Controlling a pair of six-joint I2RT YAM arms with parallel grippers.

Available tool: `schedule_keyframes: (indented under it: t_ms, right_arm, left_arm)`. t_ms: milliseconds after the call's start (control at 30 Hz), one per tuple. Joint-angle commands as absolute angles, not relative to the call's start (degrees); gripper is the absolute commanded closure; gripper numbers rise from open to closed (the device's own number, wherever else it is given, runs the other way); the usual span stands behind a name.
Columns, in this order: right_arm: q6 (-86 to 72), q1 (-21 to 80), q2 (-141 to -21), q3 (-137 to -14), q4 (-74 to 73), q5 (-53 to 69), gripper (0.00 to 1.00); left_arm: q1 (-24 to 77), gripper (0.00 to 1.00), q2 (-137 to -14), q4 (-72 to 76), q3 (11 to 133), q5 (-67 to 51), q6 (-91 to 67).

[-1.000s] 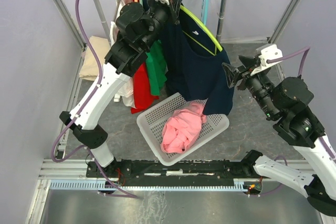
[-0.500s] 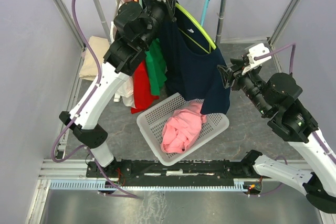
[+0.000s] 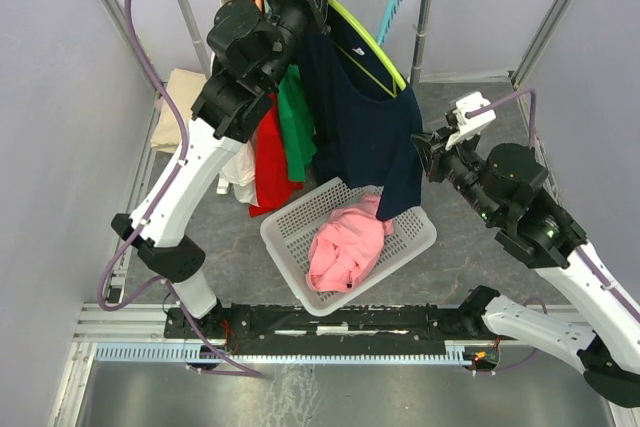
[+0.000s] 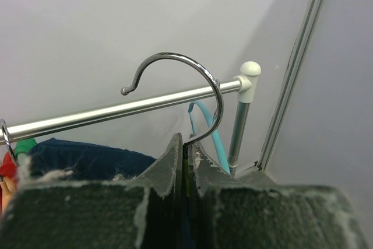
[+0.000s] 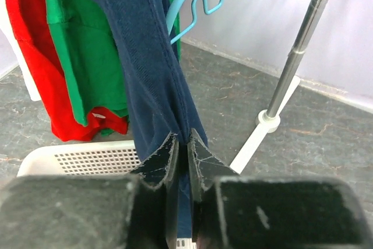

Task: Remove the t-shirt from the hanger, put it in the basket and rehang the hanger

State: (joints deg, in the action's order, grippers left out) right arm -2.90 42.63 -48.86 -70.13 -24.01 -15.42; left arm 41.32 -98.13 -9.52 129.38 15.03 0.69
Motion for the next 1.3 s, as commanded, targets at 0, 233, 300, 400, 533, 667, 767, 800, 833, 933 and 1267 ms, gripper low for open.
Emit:
schedule_keyframes:
  t_ms: [0,233,300,400,533,667,767,800,833,933,1267]
  right_arm:
    - [-5.5,42.6,-49.3,-69.1,-21.2,-16.9,0.92]
    - [-12.3,42.6,-52.4,-66.6,-20.8,-28.4,0.99]
    - [-14.1,42.5,-52.8,-65.0,-19.5,-31.5,0.99]
    - [-16.7,42.1,-53.2,-62.2,-17.6,-33.4,0.99]
    - [-19.4,41.7,-52.4,-57.6,-13.4,-33.9,0.99]
    - [-20.5,41.3,-51.3,-54.3,-11.0,-35.0,0.99]
    - [-21.6,41.2,-49.9,-52.0,-9.5,-35.6,0.99]
    - [-21.6,41.3,-49.3,-51.1,-8.6,-35.3,0.99]
    - [-21.5,41.2,-48.7,-50.5,-8.2,-35.3,0.99]
    - [-20.0,41.2,-48.5,-50.8,-8.0,-34.6,0.98]
    - [-17.9,41.2,-47.1,-54.5,-7.3,-33.7,0.41]
  left_arm:
    - [40.7,0.97,-97.4,-2.2,132.6,16.5,-1.8]
    - [40.7,0.97,-97.3,-2.0,132.6,16.2,-2.3]
    - [40.6,0.97,-97.2,-2.1,132.6,16.1,-2.3]
    - [40.6,0.97,-96.9,-2.3,132.6,16.2,-2.3]
    - [40.5,0.97,-96.7,-2.4,132.5,16.4,-2.4]
    - [40.3,0.97,-96.5,-2.4,132.4,16.6,-2.5]
    - [40.0,0.97,-96.5,-2.4,132.5,16.7,-2.9]
    - [39.9,0.97,-96.4,-2.4,132.4,16.6,-2.9]
    - [39.9,0.97,-96.4,-2.4,132.3,16.2,-2.9]
    - [39.9,0.97,-96.2,-2.3,131.5,15.3,-3.2]
    - [40.0,0.97,-93.0,1.7,119.9,4.5,-5.7]
